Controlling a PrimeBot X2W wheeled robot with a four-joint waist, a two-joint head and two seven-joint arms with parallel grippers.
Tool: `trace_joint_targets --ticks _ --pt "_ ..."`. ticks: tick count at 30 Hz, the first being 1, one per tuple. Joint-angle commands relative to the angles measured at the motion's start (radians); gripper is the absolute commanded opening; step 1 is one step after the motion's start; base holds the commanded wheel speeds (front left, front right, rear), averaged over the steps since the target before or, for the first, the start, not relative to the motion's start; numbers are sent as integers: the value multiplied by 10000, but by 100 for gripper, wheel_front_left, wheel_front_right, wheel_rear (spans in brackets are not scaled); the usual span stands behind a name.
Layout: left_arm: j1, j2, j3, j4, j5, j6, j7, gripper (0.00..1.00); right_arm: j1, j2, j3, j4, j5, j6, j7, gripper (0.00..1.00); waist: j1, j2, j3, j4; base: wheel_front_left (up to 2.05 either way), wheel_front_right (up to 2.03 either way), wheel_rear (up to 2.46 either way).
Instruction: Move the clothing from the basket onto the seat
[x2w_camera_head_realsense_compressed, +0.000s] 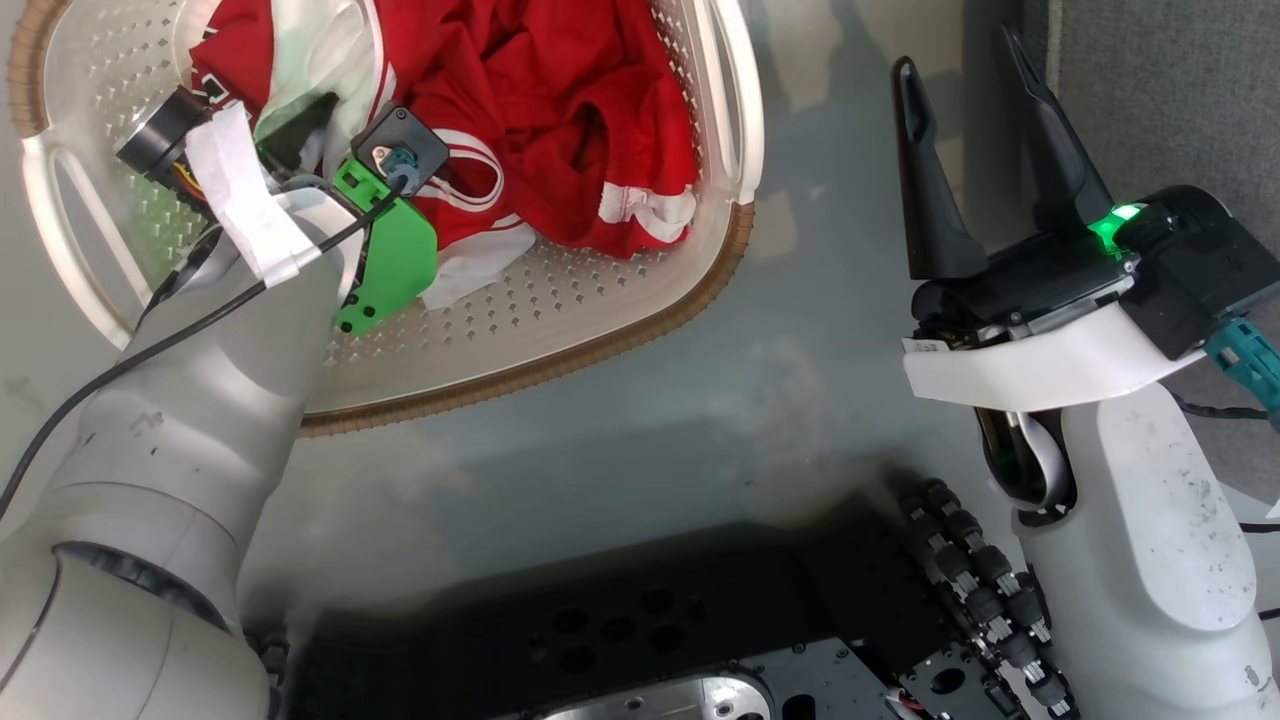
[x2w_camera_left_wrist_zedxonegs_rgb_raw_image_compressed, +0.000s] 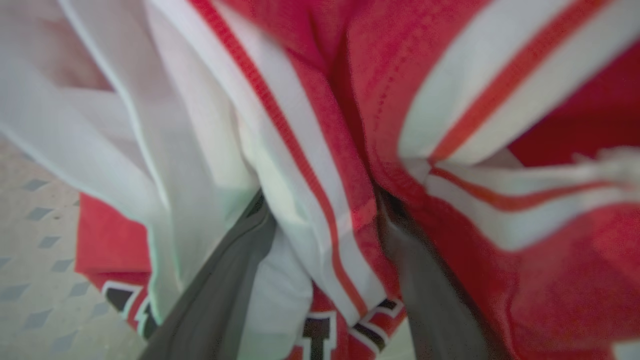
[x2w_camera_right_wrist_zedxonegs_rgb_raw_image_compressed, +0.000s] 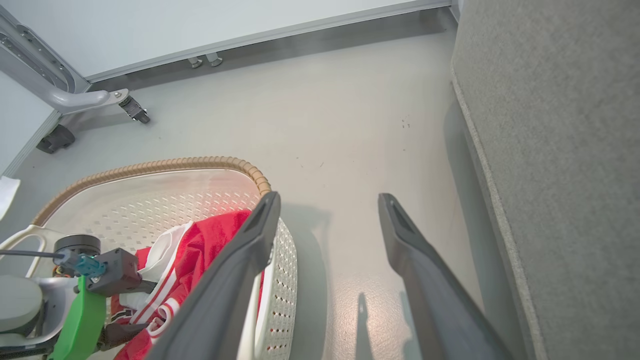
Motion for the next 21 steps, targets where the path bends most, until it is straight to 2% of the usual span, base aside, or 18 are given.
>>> trace_joint_targets --ticks 1,10,21 --pt "-95 -2 17 45 -51 60 -48 0 -125 -25 7 60 -6 -3 -49 100 -1 0 -44 42 0 0 0" --pt "876 -50 508 67 -830 333 -727 0 158 -26 616 556 253 -3 -49 100 -1 0 -1467 -130 0 0 0" --pt "2724 -492 948 -152 -1692 421 -1959 0 1255 -28 831 1217 -32 -3 -49 100 -1 0 -4608 234 0 0 0"
